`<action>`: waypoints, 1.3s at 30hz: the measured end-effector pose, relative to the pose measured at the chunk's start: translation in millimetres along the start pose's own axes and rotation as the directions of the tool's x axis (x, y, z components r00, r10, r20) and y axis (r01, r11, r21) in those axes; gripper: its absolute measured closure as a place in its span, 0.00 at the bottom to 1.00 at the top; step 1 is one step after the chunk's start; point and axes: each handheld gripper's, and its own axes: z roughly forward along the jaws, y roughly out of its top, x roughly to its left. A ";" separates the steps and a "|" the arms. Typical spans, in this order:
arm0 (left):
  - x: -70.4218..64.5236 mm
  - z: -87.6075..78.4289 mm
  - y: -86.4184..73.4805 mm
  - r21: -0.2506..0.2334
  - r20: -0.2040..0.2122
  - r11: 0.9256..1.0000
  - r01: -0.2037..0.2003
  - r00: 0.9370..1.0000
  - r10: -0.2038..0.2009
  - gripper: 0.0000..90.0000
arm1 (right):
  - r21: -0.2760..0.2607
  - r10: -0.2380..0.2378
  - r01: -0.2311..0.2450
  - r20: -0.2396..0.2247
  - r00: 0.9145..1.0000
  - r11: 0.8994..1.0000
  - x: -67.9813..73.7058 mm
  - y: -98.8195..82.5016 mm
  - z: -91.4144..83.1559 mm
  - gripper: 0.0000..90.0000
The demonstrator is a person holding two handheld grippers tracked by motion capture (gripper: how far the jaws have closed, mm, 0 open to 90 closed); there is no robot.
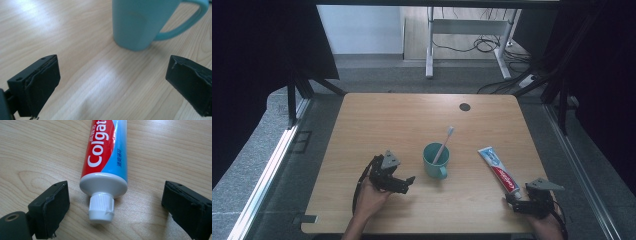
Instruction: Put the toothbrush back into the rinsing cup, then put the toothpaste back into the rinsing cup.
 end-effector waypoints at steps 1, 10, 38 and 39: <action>-0.1 -0.3 -2.6 0.002 -0.002 1.000 0.001 1.000 -0.001 0.00 | 0.000 0.001 -0.001 0.001 1.000 1.000 0.1 0.0 0.0 0.08; -1.0 0.0 -23.7 0.018 -0.008 1.000 0.017 1.000 -0.016 0.00 | 0.000 0.002 -0.002 0.003 1.000 1.000 0.3 0.1 0.2 0.08; -2.6 14.6 -53.4 0.140 -0.017 0.990 0.030 0.999 -0.028 0.01 | 0.001 0.007 -0.007 0.001 1.000 1.000 0.3 0.7 0.6 0.07; -2.6 14.6 -53.4 0.140 -0.017 0.990 0.031 0.999 -0.028 0.01 | 0.004 0.007 -0.007 -0.003 1.000 1.000 0.4 1.1 0.8 0.06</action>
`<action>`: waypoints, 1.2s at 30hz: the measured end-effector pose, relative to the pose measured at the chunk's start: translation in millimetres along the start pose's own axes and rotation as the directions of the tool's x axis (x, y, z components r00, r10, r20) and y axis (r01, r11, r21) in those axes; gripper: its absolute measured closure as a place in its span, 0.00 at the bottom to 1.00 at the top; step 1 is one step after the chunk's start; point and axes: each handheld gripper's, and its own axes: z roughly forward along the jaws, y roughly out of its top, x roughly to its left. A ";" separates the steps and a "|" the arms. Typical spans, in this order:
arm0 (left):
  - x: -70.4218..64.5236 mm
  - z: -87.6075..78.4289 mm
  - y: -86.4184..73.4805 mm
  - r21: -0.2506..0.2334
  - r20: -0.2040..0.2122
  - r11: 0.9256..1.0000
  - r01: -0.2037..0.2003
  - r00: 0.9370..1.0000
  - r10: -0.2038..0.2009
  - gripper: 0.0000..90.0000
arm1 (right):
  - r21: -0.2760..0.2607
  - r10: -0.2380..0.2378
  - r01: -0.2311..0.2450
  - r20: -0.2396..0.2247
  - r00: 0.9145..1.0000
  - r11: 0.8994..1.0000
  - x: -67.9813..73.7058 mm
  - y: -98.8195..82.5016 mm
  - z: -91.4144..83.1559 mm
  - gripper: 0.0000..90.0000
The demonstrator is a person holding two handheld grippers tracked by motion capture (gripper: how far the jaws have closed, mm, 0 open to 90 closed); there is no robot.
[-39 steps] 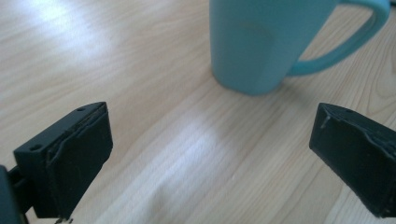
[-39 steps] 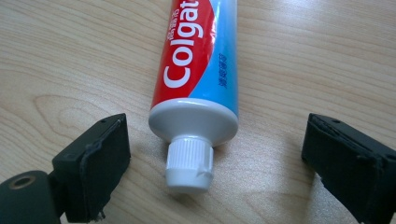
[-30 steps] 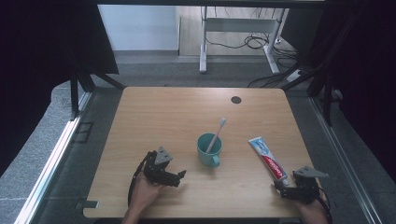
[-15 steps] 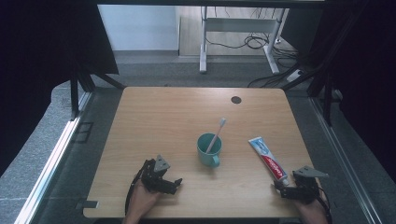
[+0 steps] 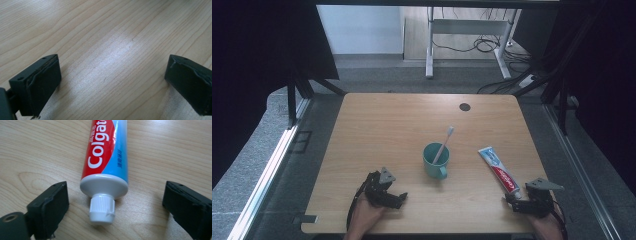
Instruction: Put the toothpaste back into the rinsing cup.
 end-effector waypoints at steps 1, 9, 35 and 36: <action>0.0 0.0 0.0 0.000 0.000 1.000 0.000 1.000 0.000 0.01 | 0.000 0.000 0.000 0.000 1.000 1.000 0.0 0.0 0.0 0.06; 0.0 -0.1 0.0 0.000 -0.001 1.000 0.000 1.000 0.000 0.01 | 0.060 0.014 -0.012 -0.018 1.000 0.998 0.1 8.2 2.3 0.01; 0.2 -0.6 -0.3 -0.003 -0.007 1.000 0.002 1.000 -0.002 0.02 | 0.096 -0.046 0.049 -0.034 0.998 0.994 2.1 22.6 -5.1 0.00; 0.2 -0.6 -0.3 -0.003 -0.007 1.000 0.002 1.000 -0.002 0.02 | 0.105 -0.045 0.049 -0.033 0.998 0.993 2.2 24.4 -4.7 0.00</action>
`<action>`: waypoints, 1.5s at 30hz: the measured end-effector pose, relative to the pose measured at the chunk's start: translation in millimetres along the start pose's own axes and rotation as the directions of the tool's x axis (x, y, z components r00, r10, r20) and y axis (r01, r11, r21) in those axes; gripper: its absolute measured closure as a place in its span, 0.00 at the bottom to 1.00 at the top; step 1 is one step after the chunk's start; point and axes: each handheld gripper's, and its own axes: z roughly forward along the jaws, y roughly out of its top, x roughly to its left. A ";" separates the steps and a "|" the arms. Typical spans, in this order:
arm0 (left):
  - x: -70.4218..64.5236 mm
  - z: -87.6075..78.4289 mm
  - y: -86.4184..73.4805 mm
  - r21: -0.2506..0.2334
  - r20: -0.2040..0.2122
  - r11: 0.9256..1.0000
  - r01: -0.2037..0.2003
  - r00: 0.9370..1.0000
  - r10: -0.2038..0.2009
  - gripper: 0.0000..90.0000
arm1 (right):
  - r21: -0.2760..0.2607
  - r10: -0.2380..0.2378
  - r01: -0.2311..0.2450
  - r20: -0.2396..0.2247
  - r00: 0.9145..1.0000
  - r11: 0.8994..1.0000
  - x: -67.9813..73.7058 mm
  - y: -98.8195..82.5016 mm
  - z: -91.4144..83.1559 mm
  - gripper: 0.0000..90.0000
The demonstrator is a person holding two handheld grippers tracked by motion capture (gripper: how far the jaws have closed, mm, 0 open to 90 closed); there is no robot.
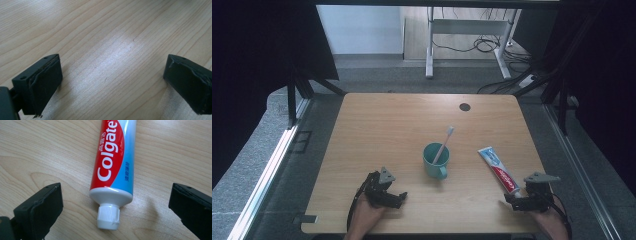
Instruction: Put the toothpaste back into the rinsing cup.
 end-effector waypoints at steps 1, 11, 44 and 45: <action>0.0 0.0 0.0 0.000 0.000 1.000 0.000 1.000 0.000 0.02 | 0.006 0.003 -0.003 -0.004 1.000 1.000 -0.1 1.1 0.2 0.00; 0.3 -0.2 0.1 0.003 0.000 1.000 -0.004 1.000 0.004 0.02 | 0.077 0.029 -0.027 -0.027 0.999 0.997 -3.5 15.8 3.1 0.00; 0.1 -0.2 -0.1 -0.003 -0.002 1.000 0.004 1.000 -0.004 0.03 | 0.361 0.003 0.010 -0.034 0.999 0.932 -7.2 71.8 25.8 0.16; 0.1 -0.2 -0.1 -0.003 -0.002 1.000 0.004 1.000 -0.004 0.03 | 0.361 0.003 0.010 -0.034 0.999 0.932 -7.2 71.8 25.8 0.16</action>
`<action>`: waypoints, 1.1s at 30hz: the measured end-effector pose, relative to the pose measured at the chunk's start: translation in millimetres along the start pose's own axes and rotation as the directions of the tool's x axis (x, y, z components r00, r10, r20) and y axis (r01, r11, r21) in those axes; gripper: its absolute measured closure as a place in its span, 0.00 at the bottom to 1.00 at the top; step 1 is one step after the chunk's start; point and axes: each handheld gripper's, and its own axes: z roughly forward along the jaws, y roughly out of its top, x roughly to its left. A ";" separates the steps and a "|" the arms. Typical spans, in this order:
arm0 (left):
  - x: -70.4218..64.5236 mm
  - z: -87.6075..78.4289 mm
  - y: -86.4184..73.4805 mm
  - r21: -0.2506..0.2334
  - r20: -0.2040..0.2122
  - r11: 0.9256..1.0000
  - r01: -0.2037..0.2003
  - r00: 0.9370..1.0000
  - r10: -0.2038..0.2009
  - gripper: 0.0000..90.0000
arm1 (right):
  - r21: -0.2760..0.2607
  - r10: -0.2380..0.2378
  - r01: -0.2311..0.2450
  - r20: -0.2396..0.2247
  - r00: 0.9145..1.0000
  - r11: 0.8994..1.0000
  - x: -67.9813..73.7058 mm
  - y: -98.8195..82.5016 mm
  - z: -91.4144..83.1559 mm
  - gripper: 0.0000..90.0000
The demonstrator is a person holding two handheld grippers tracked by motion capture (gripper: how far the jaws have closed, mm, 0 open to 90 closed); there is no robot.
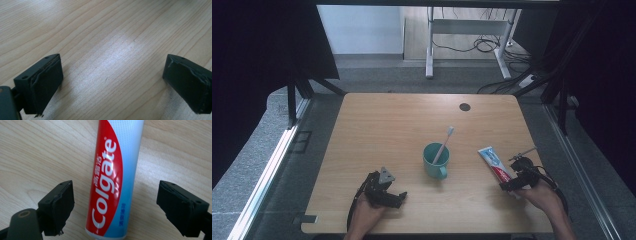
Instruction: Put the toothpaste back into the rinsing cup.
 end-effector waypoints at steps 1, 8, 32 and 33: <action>-0.1 0.0 0.0 -0.001 0.000 1.000 0.002 1.000 -0.002 0.03 | 0.005 0.002 -0.002 0.000 1.000 1.000 0.5 1.7 0.0 0.17; -0.1 -0.1 0.0 0.000 0.000 1.000 0.002 1.000 -0.002 0.03 | 0.066 -0.004 0.004 -0.007 1.000 0.998 2.7 19.1 2.1 0.24; 0.0 -0.2 0.0 0.000 0.001 1.000 0.002 1.000 -0.002 0.04 | 0.248 0.040 -0.043 0.017 0.999 0.968 -1.4 48.7 22.1 0.36; -0.1 -0.2 0.0 0.000 0.000 1.000 0.003 1.000 -0.003 0.04 | 0.251 0.041 -0.046 0.025 0.999 0.967 -1.1 51.0 23.5 0.37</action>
